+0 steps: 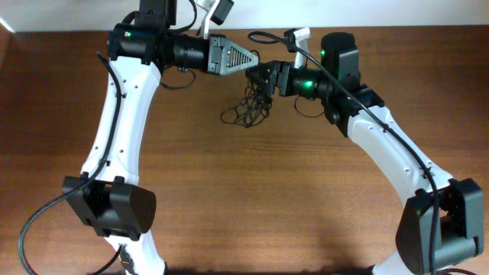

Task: Untangle cables

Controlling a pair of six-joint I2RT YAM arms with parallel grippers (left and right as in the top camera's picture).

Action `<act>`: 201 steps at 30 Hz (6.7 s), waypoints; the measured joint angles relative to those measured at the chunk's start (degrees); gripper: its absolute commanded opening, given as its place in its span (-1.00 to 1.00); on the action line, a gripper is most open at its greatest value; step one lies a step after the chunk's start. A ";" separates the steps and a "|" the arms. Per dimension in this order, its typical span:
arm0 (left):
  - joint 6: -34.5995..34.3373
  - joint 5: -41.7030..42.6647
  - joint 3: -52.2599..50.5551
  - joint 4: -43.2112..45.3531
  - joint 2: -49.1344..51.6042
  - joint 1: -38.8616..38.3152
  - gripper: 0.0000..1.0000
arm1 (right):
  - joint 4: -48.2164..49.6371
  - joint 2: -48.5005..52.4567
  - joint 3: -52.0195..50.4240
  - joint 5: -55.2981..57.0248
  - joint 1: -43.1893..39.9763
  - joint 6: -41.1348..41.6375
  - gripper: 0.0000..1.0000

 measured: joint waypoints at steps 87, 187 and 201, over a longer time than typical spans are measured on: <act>-2.16 -46.05 1.60 -2.58 0.02 -4.20 0.61 | -24.87 -15.80 0.42 21.27 -1.38 -1.42 -0.92; -17.86 -21.88 44.15 11.52 8.79 -4.61 -1.00 | -20.65 -5.16 0.42 1.11 -4.72 -2.97 -0.14; -34.62 -22.01 44.15 15.91 8.79 -4.61 -1.00 | -17.35 -4.07 0.42 1.07 -1.20 -12.46 0.19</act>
